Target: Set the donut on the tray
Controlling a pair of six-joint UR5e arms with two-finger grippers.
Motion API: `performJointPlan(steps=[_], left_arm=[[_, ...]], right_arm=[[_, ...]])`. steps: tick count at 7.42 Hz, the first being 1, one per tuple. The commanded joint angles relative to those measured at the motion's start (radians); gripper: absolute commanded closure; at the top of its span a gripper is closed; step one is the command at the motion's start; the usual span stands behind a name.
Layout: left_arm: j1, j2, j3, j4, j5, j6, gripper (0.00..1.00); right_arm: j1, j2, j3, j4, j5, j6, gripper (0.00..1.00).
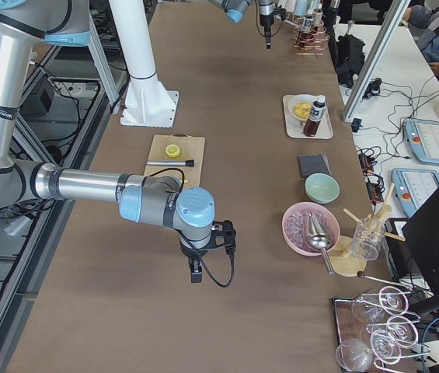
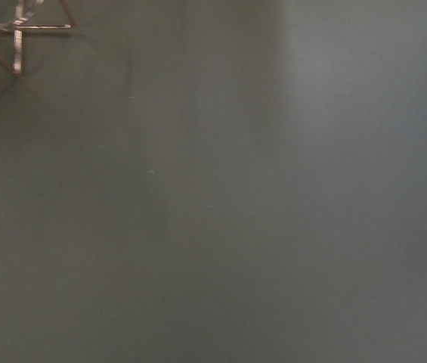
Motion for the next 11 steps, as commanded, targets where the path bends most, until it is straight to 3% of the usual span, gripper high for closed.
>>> performJointPlan(steps=[1,3,5,7,11], left_arm=[[-0.179,0.216,-0.039,0.017,-0.077,0.472,0.02],[-0.313,0.354,-0.033,0.024,-0.141,0.741,0.02],[-0.386,0.440,-0.012,0.015,-0.183,0.849,0.02],[-0.445,0.439,-0.003,0.026,-0.284,0.850,0.02],[-0.497,0.432,0.008,0.151,-0.355,0.883,0.02]], right_arm=[[0.000,-0.004,0.000,0.000,0.000,-0.005,0.01],[0.001,-0.007,0.000,0.000,0.000,-0.007,0.01],[0.001,-0.008,0.001,0.000,0.000,-0.010,0.01],[0.003,-0.021,0.024,0.002,0.000,-0.011,0.01],[0.003,-0.014,0.020,0.000,-0.011,-0.010,0.01]])
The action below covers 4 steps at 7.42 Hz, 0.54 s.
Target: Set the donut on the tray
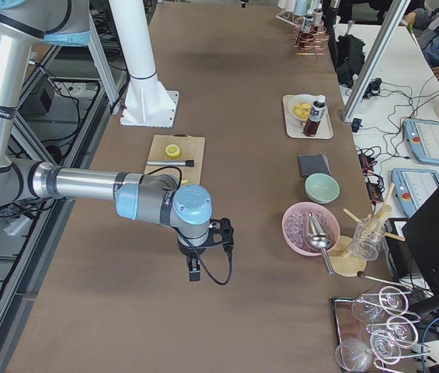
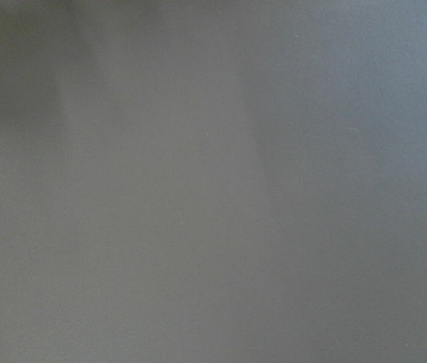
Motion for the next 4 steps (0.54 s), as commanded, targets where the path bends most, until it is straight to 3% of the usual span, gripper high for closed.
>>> performJointPlan(steps=[1,4], left_arm=[[-0.026,-0.008,0.009,0.116,-0.032,0.098,0.02],[-0.049,-0.009,-0.056,0.179,0.012,0.120,0.02]], right_arm=[[0.000,-0.003,-0.001,0.000,-0.007,0.000,0.01],[0.000,0.001,-0.009,0.000,-0.007,0.000,0.01]])
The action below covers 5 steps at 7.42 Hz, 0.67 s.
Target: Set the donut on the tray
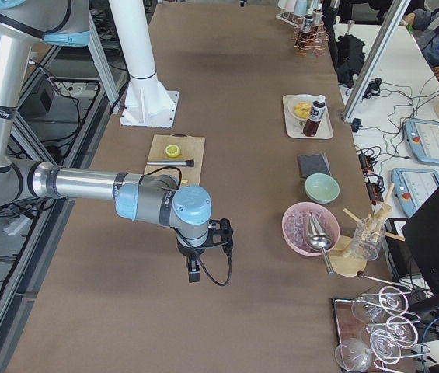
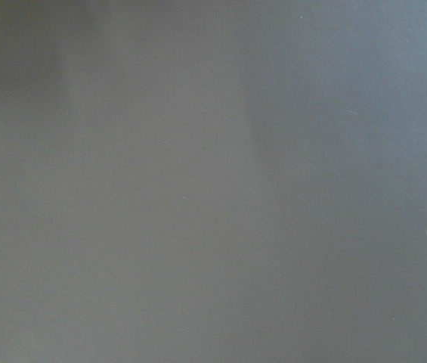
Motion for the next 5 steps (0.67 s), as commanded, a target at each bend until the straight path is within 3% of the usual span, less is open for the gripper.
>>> performJointPlan(steps=[1,2,5], left_arm=[[-0.001,-0.002,-0.061,0.069,0.056,0.009,0.02],[-0.007,0.007,-0.108,0.111,0.107,0.009,0.02],[-0.004,0.008,-0.112,0.141,0.109,0.014,0.02]], right_arm=[[-0.002,0.003,-0.003,0.000,0.000,0.000,0.01],[-0.002,0.003,-0.004,-0.002,0.000,0.002,0.01],[-0.015,0.009,-0.004,-0.002,-0.002,0.005,0.01]])
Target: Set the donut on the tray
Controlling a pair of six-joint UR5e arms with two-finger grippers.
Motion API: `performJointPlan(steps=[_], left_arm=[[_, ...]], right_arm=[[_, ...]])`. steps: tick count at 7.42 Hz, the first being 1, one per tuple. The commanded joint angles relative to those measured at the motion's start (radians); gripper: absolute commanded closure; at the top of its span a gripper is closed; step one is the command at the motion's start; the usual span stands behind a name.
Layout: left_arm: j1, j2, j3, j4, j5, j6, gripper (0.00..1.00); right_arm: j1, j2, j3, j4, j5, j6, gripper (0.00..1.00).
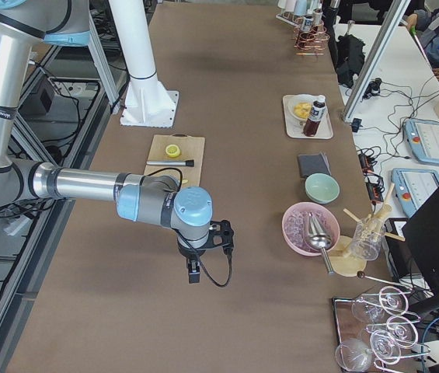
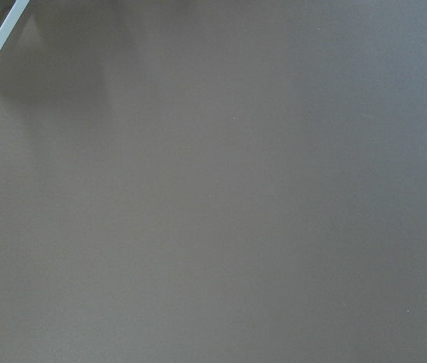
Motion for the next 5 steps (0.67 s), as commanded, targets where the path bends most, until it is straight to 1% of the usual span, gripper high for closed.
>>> performJointPlan(steps=[1,5], left_arm=[[0.001,0.005,-0.004,0.009,0.004,0.001,0.02],[0.000,0.010,-0.002,0.006,0.004,0.001,0.02]], right_arm=[[-0.009,0.005,0.000,-0.001,-0.006,-0.001,0.01],[-0.012,0.005,0.000,0.001,-0.018,-0.003,0.01]])
